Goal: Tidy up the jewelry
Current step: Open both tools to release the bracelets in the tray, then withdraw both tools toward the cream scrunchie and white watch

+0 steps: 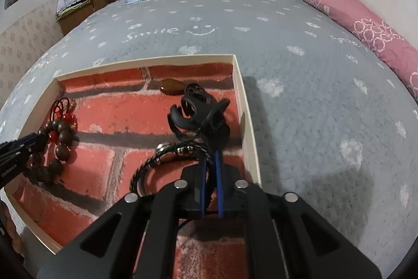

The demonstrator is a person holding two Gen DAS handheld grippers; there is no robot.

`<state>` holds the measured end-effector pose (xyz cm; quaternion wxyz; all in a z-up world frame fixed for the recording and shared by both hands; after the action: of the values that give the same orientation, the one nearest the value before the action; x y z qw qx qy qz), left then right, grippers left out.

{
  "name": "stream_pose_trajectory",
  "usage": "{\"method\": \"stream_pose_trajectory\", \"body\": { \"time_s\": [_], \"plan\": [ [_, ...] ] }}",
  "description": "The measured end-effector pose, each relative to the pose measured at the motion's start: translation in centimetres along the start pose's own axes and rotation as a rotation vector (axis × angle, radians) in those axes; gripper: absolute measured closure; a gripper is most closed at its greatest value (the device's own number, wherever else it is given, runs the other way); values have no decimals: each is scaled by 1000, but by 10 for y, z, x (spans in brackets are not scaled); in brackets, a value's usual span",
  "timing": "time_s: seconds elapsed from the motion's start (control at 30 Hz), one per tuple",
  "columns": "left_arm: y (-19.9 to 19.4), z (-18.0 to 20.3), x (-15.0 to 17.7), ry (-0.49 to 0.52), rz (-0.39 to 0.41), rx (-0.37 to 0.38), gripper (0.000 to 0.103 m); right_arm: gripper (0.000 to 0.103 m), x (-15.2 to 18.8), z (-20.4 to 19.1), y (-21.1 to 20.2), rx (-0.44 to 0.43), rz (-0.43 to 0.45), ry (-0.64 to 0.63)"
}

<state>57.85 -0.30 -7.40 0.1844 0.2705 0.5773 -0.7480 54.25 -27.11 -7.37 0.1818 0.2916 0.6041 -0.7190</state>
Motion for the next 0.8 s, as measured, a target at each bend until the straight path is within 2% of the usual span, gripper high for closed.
{"method": "stream_pose_trajectory", "body": {
  "time_s": [0.1, 0.13, 0.2, 0.3, 0.4, 0.47, 0.53, 0.73, 0.8],
  "plan": [
    [-6, 2, -1, 6, 11, 4, 43, 93, 0, 0, -4, 0, -3, -15],
    [-11, 4, -1, 9, 18, 13, 39, 84, 0, 1, -6, -3, -5, -14],
    [-21, 8, -3, 14, 35, 10, 17, 65, -1, 3, -14, -36, 3, -9],
    [-40, 18, -4, 37, 57, 24, 12, 41, -2, 3, -34, -34, 31, -27],
    [-61, 25, -5, 44, 68, 57, 7, 30, -4, 4, -57, -44, 66, -51],
    [-80, 29, -6, 47, 86, 65, 5, 30, -6, 8, -74, -33, 91, -56],
    [-99, 33, -7, 51, 104, 75, 5, 22, -8, 14, -91, -44, 113, -44],
    [-174, 39, -3, 74, 192, 81, 5, 13, -5, 43, -156, -50, 186, 15],
    [-193, 40, 1, 78, 215, 72, 5, 12, -1, 49, -173, -49, 206, 15]
  ]
}}
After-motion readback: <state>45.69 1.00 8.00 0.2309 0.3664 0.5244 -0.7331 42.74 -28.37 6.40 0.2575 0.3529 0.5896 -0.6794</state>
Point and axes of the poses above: each gripper's, at about its wrist camera, not at the fingertips, and y roughly the way its jaws point, z to its right, x to its underside, the point moved 1 cm from there along y, roughly the way its jaws point, and after that the axes turned 12 degrees about x, right-handed, at the moved point
